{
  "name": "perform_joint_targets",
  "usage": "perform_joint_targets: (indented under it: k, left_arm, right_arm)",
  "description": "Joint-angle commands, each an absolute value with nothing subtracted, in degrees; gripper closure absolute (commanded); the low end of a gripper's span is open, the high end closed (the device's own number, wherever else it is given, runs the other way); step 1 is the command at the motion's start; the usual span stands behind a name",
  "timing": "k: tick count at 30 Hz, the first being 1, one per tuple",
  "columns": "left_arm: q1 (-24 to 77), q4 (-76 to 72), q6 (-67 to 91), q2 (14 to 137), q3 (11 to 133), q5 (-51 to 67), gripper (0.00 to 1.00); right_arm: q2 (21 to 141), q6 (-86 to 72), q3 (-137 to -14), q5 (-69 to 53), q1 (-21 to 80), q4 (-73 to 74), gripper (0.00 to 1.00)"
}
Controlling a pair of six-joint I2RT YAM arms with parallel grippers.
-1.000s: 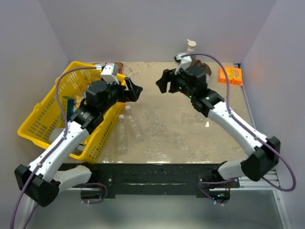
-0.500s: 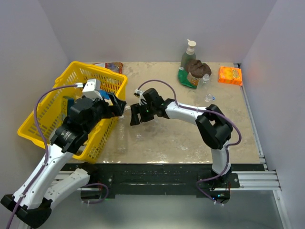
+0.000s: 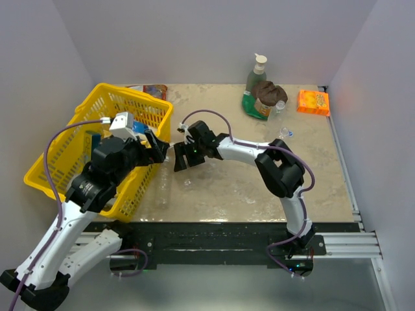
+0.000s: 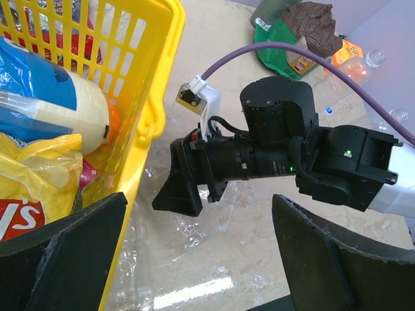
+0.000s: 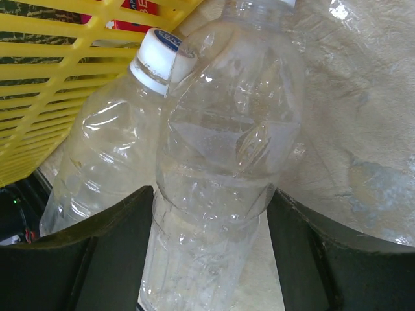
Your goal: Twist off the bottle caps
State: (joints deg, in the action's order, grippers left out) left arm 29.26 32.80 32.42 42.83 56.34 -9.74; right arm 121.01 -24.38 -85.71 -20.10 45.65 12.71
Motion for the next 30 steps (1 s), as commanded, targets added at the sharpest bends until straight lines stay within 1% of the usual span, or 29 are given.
perform_joint_targets:
  k: [1, 2, 5, 9, 10, 17, 21, 25, 30]
  left_arm:
    - [28.92, 32.52, 33.92, 42.37, 56.69, -8.70, 0.00]
    - [28.92, 32.35, 34.27, 42.36, 56.69, -8.35, 0.00]
    - [28.92, 31.29, 35.77, 42.45, 56.60, -7.04, 0.00]
    - [28.92, 28.31, 38.75, 42.98, 56.78, -5.01, 0.00]
    - [28.92, 26.65, 40.15, 43.33, 56.86, -4.75, 0.00]
    - [28.92, 15.92, 47.19, 45.17, 55.99, 2.36, 0.00]
    - [28.83, 6.96, 49.92, 45.88, 53.71, 7.37, 0.00]
    - [28.83, -5.33, 53.78, 47.20, 48.97, 14.23, 0.01]
    - [28.92, -9.57, 54.93, 47.46, 46.76, 14.85, 0.01]
  right_arm:
    - [119.36, -22.50, -86.84, -18.29, 45.70, 13.89, 0.40]
    - [118.40, -22.33, -86.40, -17.59, 45.53, 13.89, 0.47]
    - [112.08, -21.53, -82.89, -15.57, 45.35, 13.01, 0.53]
    - [99.78, -21.01, -74.56, -14.85, 44.56, 10.03, 0.55]
    - [94.45, -20.92, -73.23, -14.94, 44.56, 9.24, 0.55]
    - [76.49, -26.35, -64.61, -16.87, 44.56, 0.28, 0.59]
    - [72.78, -28.47, -62.93, -19.68, 44.56, -2.81, 0.60]
    - [71.19, -30.32, -61.88, -22.32, 44.74, -6.23, 0.61]
    - [70.93, -30.41, -62.14, -24.96, 45.00, -7.73, 0.62]
